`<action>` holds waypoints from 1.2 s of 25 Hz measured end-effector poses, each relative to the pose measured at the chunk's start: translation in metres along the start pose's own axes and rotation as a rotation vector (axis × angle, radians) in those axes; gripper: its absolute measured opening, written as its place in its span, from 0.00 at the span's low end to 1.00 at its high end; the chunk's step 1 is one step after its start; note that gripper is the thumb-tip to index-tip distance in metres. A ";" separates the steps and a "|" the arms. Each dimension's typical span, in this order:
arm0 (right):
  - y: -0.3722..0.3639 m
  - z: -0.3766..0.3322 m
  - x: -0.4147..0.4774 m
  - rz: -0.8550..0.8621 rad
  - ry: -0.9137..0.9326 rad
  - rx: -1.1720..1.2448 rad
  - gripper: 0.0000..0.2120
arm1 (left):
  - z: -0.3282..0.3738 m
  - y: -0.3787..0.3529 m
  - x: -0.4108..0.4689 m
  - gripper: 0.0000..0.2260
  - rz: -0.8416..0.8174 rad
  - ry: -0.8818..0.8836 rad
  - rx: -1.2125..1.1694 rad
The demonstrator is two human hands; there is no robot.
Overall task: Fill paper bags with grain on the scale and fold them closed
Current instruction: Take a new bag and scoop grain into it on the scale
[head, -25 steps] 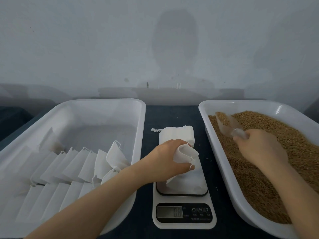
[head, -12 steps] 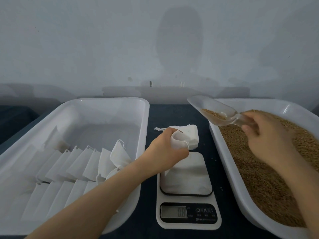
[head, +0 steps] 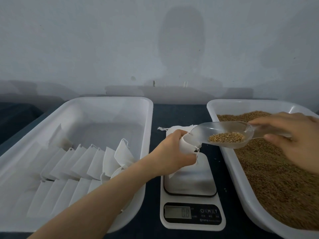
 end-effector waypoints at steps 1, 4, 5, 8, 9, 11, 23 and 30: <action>0.000 0.001 0.000 -0.003 0.009 -0.019 0.30 | 0.002 -0.002 -0.001 0.22 -0.020 -0.009 0.005; 0.000 -0.002 0.000 -0.021 0.063 -0.071 0.31 | 0.005 -0.007 -0.004 0.22 -0.068 -0.024 0.027; 0.001 -0.005 0.001 -0.024 0.080 -0.089 0.31 | 0.006 -0.008 -0.004 0.22 -0.078 -0.025 0.032; 0.003 -0.014 0.005 -0.044 0.122 -0.118 0.29 | 0.009 -0.012 -0.006 0.21 -0.107 -0.044 0.084; 0.003 -0.018 0.006 -0.054 0.137 -0.117 0.29 | 0.009 -0.013 -0.006 0.20 -0.112 -0.052 0.105; 0.005 -0.026 0.007 -0.066 0.161 -0.105 0.27 | 0.010 -0.013 -0.007 0.18 -0.116 -0.064 0.116; 0.017 -0.044 0.009 -0.048 0.233 -0.206 0.22 | 0.018 -0.009 -0.006 0.25 -0.043 -0.106 0.054; 0.031 -0.056 0.011 0.014 0.282 -0.305 0.23 | 0.028 -0.003 -0.007 0.28 0.053 -0.178 -0.021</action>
Point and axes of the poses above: each hand's wrist, its own x-axis towards the middle knuckle, its own y-axis out of the back of the hand, z = x × y, the point moved 10 cm from there along x, towards the middle knuckle, and after that the axes turned 5 degrees about x, right-handed, at the moved point
